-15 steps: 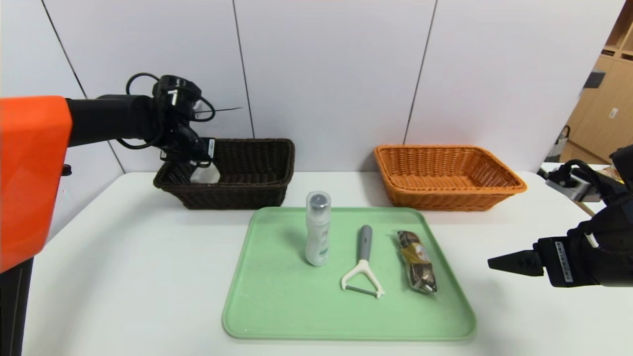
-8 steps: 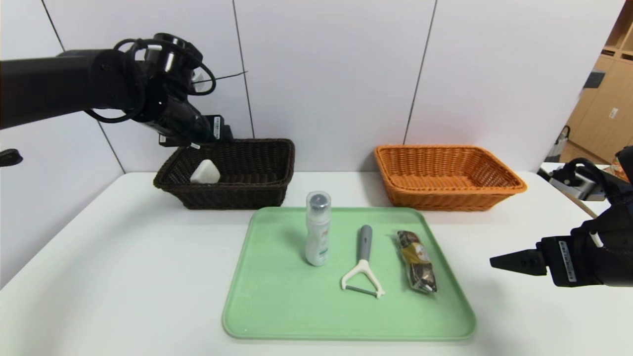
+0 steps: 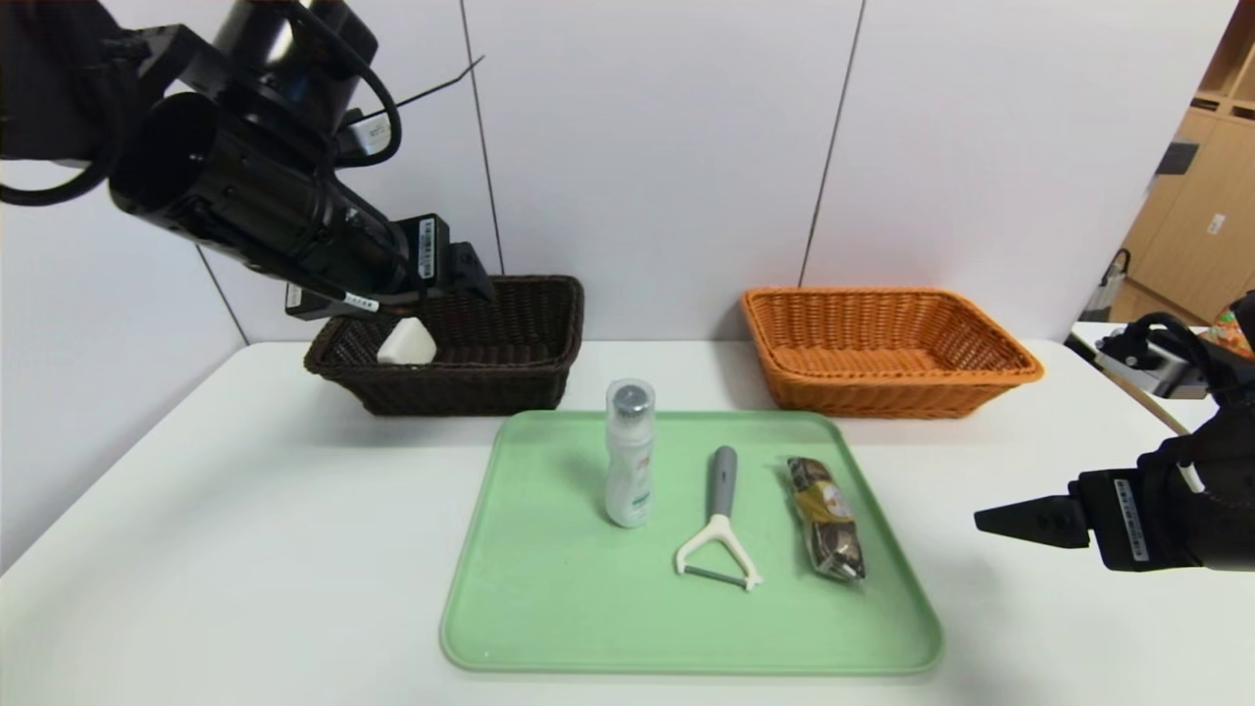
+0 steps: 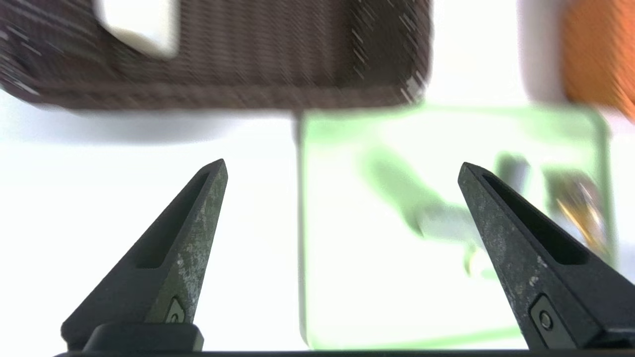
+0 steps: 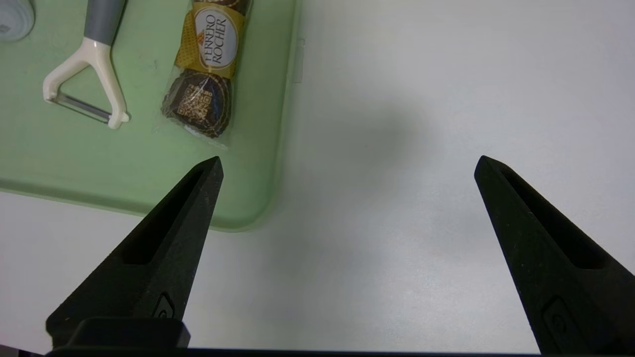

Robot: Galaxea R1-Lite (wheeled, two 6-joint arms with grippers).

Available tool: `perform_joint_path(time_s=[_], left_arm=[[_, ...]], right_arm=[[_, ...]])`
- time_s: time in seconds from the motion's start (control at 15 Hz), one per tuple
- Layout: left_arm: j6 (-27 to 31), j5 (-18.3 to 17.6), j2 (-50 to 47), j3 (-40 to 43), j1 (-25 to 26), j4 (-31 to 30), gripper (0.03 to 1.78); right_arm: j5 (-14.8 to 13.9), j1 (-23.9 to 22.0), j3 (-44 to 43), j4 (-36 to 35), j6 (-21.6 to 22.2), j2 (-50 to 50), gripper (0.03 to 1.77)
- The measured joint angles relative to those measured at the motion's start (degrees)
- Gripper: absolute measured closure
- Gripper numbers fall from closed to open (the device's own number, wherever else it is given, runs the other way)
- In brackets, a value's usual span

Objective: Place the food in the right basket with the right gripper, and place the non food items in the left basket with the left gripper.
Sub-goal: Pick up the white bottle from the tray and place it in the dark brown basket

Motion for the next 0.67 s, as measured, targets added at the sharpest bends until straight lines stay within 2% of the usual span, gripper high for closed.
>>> perform_joint_path(time_s=[0.13,0.33,0.47,0.67], left_arm=[[0.0,-5.9,-3.8,5.8,-0.3,-0.2,0.14],[0.2,-8.9,-8.2,17.9,-1.0,-5.4,0.14],[1.4,-10.9,-10.5,27.8,-2.1,-13.1,0.13],[3.3,-14.9,-12.4,41.6,-4.6,-28.8,0.12]], right_arm=[[0.0,0.0,0.1,0.0,0.0,-0.1,0.04],[0.0,0.0,0.5,0.0,0.0,-0.4,0.04],[0.1,0.0,0.7,0.0,0.0,-0.5,0.04],[0.1,0.0,0.7,0.0,-0.1,-0.5,0.04]])
